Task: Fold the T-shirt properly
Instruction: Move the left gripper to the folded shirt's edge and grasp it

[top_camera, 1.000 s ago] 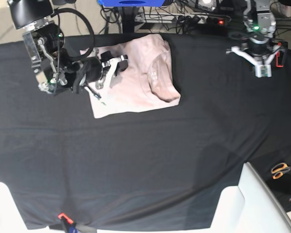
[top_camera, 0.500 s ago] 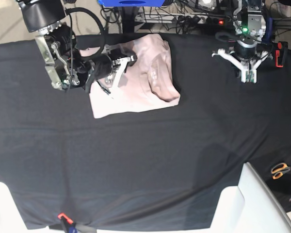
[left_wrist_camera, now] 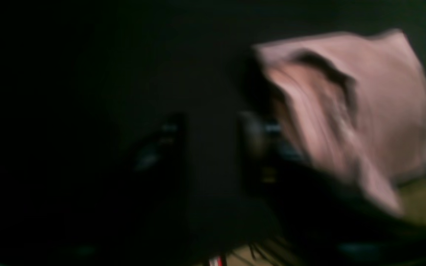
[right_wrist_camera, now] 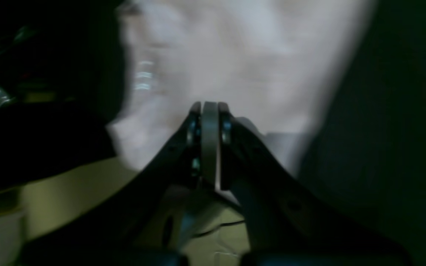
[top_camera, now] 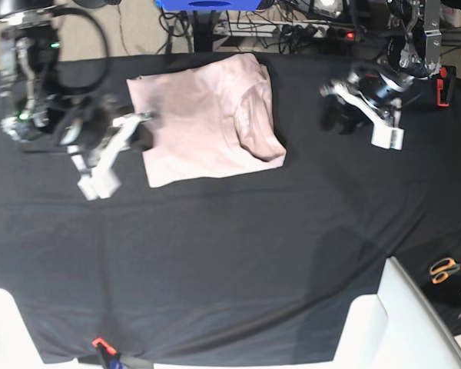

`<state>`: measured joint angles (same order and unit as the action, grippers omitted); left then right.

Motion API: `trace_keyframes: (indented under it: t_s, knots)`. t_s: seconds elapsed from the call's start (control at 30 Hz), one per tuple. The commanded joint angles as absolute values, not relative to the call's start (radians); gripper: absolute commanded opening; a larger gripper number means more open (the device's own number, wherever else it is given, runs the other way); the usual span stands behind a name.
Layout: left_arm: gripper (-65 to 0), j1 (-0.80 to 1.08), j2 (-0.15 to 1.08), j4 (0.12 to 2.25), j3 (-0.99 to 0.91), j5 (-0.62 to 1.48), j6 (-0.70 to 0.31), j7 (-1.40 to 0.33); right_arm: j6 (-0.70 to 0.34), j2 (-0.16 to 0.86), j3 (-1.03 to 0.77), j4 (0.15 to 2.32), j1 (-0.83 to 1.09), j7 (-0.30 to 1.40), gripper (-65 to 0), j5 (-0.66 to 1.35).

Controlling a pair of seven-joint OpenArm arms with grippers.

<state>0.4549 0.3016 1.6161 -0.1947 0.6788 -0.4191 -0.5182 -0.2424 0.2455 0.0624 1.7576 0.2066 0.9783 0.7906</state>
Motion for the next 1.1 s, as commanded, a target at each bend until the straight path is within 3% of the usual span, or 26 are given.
trace_keyframes:
  t_s: [0.0,0.07,0.17,1.07]
  knots:
    - [-26.8,0.458,0.309,1.626,-0.200,0.700,-0.456,-0.510,-0.246,0.257,0.064,1.771,0.199,0.958,-64.8,0.812]
    - [-13.8,0.456,0.306,1.609,-0.194,0.704,-0.556,-0.516,-0.246,0.272,0.061,1.771,0.200,0.938,-64.8,0.799]
    - [-5.1,0.449,0.278,1.561,-0.197,0.704,-0.698,-0.516,-0.246,0.272,0.062,1.771,0.203,0.929,-65.0,0.734]
    - [-6.9,0.133,0.130,1.055,0.059,0.697,-0.698,-0.507,-0.254,0.248,0.056,1.682,0.205,0.923,-65.0,0.668]
